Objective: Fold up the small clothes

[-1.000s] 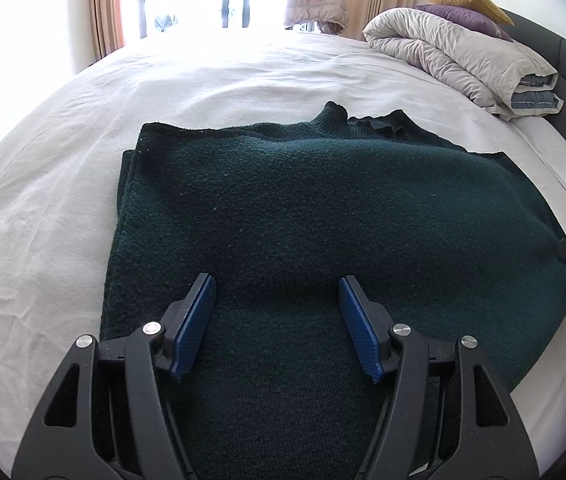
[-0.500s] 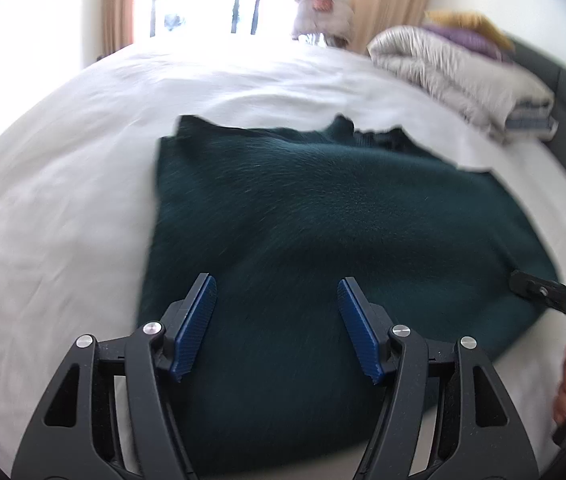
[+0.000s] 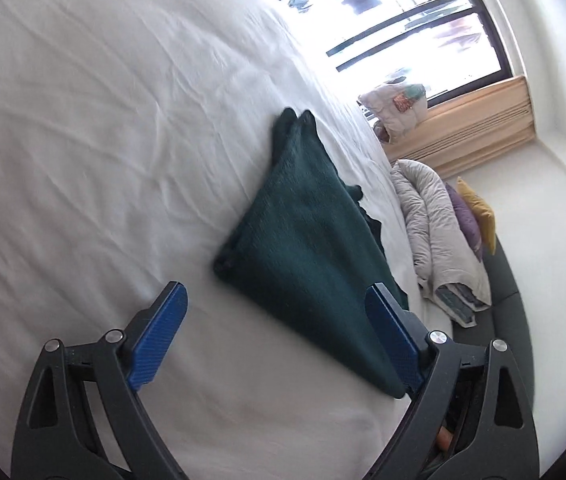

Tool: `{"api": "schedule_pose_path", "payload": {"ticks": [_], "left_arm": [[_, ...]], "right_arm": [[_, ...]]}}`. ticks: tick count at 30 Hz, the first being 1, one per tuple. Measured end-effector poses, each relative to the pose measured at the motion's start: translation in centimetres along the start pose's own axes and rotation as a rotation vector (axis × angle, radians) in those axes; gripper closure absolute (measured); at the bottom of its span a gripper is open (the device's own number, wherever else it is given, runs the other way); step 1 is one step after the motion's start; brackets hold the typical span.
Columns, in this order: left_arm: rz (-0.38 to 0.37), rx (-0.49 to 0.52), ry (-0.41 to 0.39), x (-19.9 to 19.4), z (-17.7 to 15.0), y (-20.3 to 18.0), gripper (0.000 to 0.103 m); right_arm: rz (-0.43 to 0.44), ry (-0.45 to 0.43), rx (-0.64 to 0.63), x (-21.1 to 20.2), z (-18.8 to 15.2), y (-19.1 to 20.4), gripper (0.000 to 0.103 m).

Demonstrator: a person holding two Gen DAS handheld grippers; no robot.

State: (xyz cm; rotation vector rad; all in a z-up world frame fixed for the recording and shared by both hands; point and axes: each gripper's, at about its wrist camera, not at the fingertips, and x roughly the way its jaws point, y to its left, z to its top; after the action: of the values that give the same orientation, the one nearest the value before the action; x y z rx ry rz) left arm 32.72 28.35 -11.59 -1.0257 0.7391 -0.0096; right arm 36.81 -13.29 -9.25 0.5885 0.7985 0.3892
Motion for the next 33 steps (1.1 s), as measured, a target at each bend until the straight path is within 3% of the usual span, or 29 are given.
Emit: {"api": "schedule_pose_path", "payload": {"ticks": [3,12,15,19,27,29,31,33], "left_arm": [[-0.027,-0.048,0.011,1.1,-0.5,-0.1,0.012],[-0.070,-0.194,-0.064,4.4,0.9,-0.5,0.012],[-0.137,-0.233,-0.022,6.1,2.0,-0.8,0.041],[-0.144,-0.251,0.011,8.5,2.8,-0.7,0.065],[-0.073,-0.164,0.008,10.5,4.1,-1.0,0.093],[-0.048,-0.118,-0.002,10.4,4.5,-1.7,0.095],[-0.031,-0.045,-0.022,10.1,4.9,-3.6,0.096],[-0.028,0.054,-0.047,10.0,5.2,-6.8,0.096]], "right_arm": [[0.031,0.002,0.009,-0.4,0.2,0.5,0.040],[0.087,0.024,0.019,0.7,1.0,0.9,0.040],[0.089,0.038,0.015,1.9,1.5,1.2,0.042],[0.065,0.056,0.016,3.4,2.4,1.1,0.048],[-0.021,0.174,0.015,8.3,3.6,-0.3,0.062],[-0.041,0.191,0.011,9.1,3.5,-0.8,0.072],[-0.038,0.193,0.012,9.2,3.4,-1.4,0.077],[-0.024,0.197,0.026,9.1,3.4,-2.2,0.089]]}}
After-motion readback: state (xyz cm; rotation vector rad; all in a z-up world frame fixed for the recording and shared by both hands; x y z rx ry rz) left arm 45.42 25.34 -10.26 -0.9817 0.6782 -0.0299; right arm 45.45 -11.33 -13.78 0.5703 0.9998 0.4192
